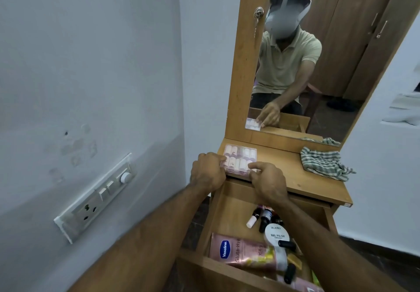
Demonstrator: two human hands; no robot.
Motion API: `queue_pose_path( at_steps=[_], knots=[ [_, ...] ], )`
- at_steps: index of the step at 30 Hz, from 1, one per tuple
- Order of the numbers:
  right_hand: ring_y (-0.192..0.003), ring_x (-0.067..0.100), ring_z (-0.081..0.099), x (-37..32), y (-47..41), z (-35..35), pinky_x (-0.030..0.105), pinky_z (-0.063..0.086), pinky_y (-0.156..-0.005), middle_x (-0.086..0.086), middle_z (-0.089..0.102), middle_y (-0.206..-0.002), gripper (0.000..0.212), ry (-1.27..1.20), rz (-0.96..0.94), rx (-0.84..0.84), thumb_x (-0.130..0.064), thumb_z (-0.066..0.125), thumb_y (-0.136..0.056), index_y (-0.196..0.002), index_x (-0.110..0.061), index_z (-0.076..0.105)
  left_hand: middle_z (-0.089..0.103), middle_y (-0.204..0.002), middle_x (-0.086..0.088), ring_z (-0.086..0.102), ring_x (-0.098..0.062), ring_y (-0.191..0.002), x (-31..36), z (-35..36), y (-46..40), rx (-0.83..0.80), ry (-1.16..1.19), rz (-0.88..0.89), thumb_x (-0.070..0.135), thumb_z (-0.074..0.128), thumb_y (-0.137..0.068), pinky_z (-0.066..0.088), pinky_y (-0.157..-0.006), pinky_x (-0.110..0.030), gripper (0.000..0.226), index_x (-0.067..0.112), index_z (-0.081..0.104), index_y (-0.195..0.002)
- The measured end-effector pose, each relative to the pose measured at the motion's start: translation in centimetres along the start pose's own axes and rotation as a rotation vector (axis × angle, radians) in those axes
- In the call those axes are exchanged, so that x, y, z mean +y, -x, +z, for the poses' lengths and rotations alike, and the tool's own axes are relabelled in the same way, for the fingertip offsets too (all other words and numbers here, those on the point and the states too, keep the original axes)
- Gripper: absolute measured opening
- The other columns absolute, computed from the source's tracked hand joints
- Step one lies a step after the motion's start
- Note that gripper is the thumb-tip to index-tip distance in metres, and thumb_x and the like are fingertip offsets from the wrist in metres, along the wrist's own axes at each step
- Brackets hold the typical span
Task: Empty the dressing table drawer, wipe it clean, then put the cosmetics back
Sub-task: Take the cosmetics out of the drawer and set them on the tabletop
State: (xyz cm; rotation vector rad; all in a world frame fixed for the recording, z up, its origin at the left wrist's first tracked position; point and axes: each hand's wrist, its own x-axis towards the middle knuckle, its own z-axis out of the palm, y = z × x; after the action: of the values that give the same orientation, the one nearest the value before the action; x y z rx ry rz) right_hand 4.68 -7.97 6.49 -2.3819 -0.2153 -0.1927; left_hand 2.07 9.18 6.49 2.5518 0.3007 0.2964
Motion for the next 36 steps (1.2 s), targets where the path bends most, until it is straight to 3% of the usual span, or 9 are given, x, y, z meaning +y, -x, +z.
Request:
queue_pose_path(
  at_steps=[9, 16, 19, 22, 26, 28, 30, 33, 36],
  knots=[
    [-0.136, 0.029, 0.043, 0.0, -2.2, 1.5, 0.047, 0.039, -0.113, 0.0, 0.047, -0.153, 0.056, 0.142, -0.14, -0.183, 0.002, 0.045, -0.096, -0.148, -0.019, 0.05, 0.066, -0.134, -0.003, 0.063, -0.028, -0.115, -0.7, 0.1, -2.9, 0.002, -0.024, -0.082, 0.028, 0.051, -0.103, 0.053, -0.097, -0.038, 0.04, 0.033, 0.057, -0.142],
    [-0.133, 0.033, 0.035, -0.3, -3.5, 1.7, 0.048, 0.035, -0.107, -0.001, 0.026, -0.164, 0.066, 0.32, -0.141, -0.315, -0.008, 0.043, -0.097, -0.158, -0.026, 0.027, 0.068, -0.127, -0.004, 0.064, -0.027, -0.112, -0.2, -0.1, -4.6, 0.031, -0.06, -0.153, 0.04, 0.058, -0.099, 0.048, -0.079, -0.032, 0.039, 0.029, 0.062, -0.137],
    [-0.14, 0.038, 0.028, -0.2, -3.7, 1.5, 0.05, 0.029, -0.112, -0.001, 0.017, -0.167, 0.068, 0.309, -0.132, -0.396, -0.013, 0.041, -0.099, -0.161, -0.028, 0.016, 0.066, -0.129, -0.004, 0.063, -0.027, -0.114, 0.2, -0.4, -4.7, 0.009, -0.137, -0.166, 0.036, 0.053, -0.102, 0.049, -0.085, -0.035, 0.036, 0.032, 0.061, -0.137],
    [-0.143, 0.04, 0.03, -0.3, -3.5, 0.7, 0.046, 0.028, -0.117, 0.002, 0.032, -0.162, 0.066, 0.16, -0.082, -0.411, -0.015, 0.041, -0.1, -0.16, -0.028, 0.017, 0.066, -0.127, -0.006, 0.063, -0.028, -0.112, 0.9, -1.2, -4.6, -0.087, -0.227, -0.134, 0.03, 0.05, -0.1, 0.05, -0.088, -0.036, 0.035, 0.024, 0.063, -0.132],
    [-0.095, 0.021, 0.065, -0.5, -2.0, -0.1, 0.03, 0.05, -0.076, -0.004, 0.067, -0.104, 0.06, -0.105, -0.004, -0.311, -0.012, 0.049, -0.097, -0.153, -0.027, 0.033, 0.049, -0.146, -0.014, 0.052, -0.034, -0.129, 1.4, -1.5, -4.5, -0.351, -0.245, -0.031, 0.024, 0.051, -0.098, 0.046, -0.107, -0.045, 0.066, 0.021, 0.022, -0.158],
    [-0.084, 0.007, 0.062, -0.5, -0.3, -0.4, 0.023, 0.047, -0.064, -0.007, 0.065, -0.102, 0.056, -0.188, 0.029, -0.265, -0.014, 0.056, -0.098, -0.15, -0.023, 0.038, 0.041, -0.153, -0.017, 0.046, -0.035, -0.135, 1.3, -1.7, -4.2, -0.375, -0.149, -0.05, 0.022, 0.052, -0.099, 0.042, -0.111, -0.047, 0.083, 0.02, -0.002, -0.162],
    [-0.089, 0.001, 0.061, -0.1, 1.6, -0.6, 0.018, 0.046, -0.065, -0.008, 0.064, -0.112, 0.042, -0.178, -0.021, -0.247, -0.019, 0.061, -0.098, -0.138, -0.026, 0.052, 0.04, -0.154, -0.016, 0.046, -0.035, -0.136, 0.9, -1.7, -3.5, -0.319, -0.038, -0.092, 0.022, 0.054, -0.098, 0.043, -0.111, -0.047, 0.088, 0.018, -0.006, -0.161],
    [-0.094, 0.001, 0.064, 0.6, 4.8, -0.8, 0.025, 0.055, -0.078, -0.01, 0.068, -0.112, 0.021, 0.093, -0.119, -0.559, -0.026, 0.066, -0.095, -0.114, -0.035, 0.063, 0.044, -0.149, -0.013, 0.048, -0.032, -0.133, -0.1, -1.6, -0.9, -0.098, -0.001, -0.082, 0.028, 0.056, -0.098, 0.047, -0.103, -0.046, 0.077, 0.018, 0.011, -0.16],
    [-0.113, 0.014, 0.06, 1.8, 7.2, 0.2, 0.031, 0.051, -0.094, -0.003, 0.062, -0.132, 0.047, 0.566, -0.176, -0.891, -0.039, 0.069, -0.091, -0.134, -0.026, 0.058, 0.056, -0.134, -0.005, 0.054, -0.025, -0.121, -1.4, -0.5, 3.7, 0.113, 0.1, 0.04, 0.031, 0.053, -0.098, 0.051, -0.096, -0.046, 0.056, 0.022, 0.035, -0.151]
  ],
)
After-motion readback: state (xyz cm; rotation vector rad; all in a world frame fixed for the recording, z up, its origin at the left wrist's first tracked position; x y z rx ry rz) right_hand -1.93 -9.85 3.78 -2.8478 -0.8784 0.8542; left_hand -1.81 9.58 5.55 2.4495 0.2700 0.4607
